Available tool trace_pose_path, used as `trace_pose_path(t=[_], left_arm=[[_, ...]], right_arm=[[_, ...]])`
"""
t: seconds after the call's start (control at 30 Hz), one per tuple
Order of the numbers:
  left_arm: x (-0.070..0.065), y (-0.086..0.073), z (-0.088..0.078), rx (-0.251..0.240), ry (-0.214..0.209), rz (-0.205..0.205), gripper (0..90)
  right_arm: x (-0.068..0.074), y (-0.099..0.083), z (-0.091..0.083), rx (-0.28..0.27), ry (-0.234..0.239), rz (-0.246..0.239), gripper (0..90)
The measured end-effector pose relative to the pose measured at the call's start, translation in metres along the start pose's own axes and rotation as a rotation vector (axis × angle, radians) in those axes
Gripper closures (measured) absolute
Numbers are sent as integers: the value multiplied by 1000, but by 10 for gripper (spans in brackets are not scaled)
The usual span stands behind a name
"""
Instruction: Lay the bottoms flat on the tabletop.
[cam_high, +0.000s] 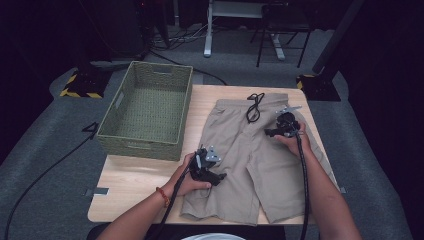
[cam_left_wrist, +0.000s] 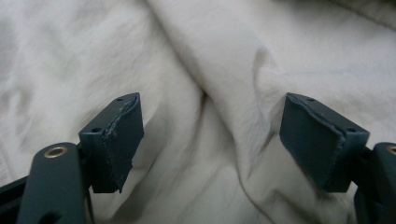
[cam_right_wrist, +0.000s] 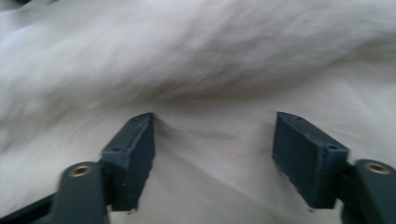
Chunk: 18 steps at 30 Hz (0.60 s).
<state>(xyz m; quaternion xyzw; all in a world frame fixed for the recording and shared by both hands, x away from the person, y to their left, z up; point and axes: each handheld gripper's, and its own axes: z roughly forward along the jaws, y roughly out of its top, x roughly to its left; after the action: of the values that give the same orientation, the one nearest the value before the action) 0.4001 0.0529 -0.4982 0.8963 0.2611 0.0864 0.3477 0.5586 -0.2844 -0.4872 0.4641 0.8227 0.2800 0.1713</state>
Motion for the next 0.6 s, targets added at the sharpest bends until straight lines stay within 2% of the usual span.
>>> trace_pose_path(t=[0.07, 0.13, 0.17, 0.23, 0.27, 0.33, 0.37, 0.43, 0.47, 0.53, 0.6], left_arm=[[1, -1, -9, 61, 2, 6, 227], [-1, -8, -24, 50, -32, 4, 208], [-4, -15, -35, 37, -35, 25, 212], [-9, -26, -52, 7, 23, 39, 196], [-9, -31, -57, 7, 29, 36, 196], [-8, -44, -65, 9, 26, 1, 162], [-8, -52, -67, 21, 35, -18, 162], [-7, -61, -69, 34, 36, -37, 163], [-7, -64, -70, 37, 32, -50, 161], [-6, -69, -70, 47, 22, -58, 162], [-4, -72, -68, 51, 31, -68, 161]], right_arm=[[-3, 5, 2, 14, -55, 24, 297], [-2, 6, -1, 17, -71, 21, 325], [-1, 5, -4, 7, -62, 14, 312], [3, 3, -14, -39, -42, -4, 311], [7, 1, -22, -50, -31, -37, 307], [14, -3, -32, -44, 2, -73, 303], [18, -7, -38, -42, 20, -93, 303], [25, -15, -47, -55, 12, -135, 302], [30, -20, -53, -46, 29, -159, 291], [36, -29, -60, -74, 46, -171, 284], [42, -40, -65, -102, 87, -172, 279]])
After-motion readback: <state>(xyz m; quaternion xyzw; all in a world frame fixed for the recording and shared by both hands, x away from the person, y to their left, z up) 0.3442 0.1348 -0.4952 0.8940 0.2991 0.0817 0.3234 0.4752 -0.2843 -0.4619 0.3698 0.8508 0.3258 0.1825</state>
